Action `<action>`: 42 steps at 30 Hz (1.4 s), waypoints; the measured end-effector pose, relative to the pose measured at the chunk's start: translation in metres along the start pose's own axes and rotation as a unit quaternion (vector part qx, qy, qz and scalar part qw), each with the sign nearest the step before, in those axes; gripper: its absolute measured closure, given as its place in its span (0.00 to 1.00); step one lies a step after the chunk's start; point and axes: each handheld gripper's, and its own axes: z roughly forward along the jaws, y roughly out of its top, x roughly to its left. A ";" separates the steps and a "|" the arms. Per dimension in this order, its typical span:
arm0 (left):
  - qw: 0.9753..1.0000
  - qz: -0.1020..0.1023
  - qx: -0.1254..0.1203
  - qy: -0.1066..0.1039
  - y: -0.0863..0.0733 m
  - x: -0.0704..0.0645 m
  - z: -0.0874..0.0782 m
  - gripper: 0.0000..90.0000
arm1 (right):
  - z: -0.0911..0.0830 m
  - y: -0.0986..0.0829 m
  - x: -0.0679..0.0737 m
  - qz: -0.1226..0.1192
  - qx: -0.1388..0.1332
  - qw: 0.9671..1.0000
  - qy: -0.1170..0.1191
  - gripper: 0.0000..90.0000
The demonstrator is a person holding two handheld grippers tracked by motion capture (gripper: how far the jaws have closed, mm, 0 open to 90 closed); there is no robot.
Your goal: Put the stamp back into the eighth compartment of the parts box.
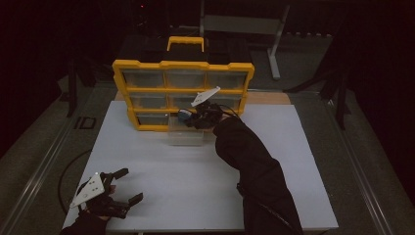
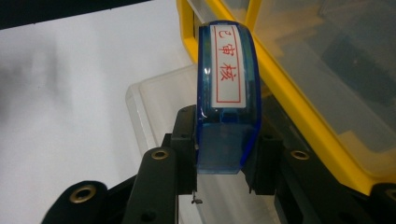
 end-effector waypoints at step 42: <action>1.000 0.001 0.006 -0.009 -0.001 0.001 0.003 0.00 | -0.008 0.001 0.009 0.068 0.008 0.997 0.020 0.24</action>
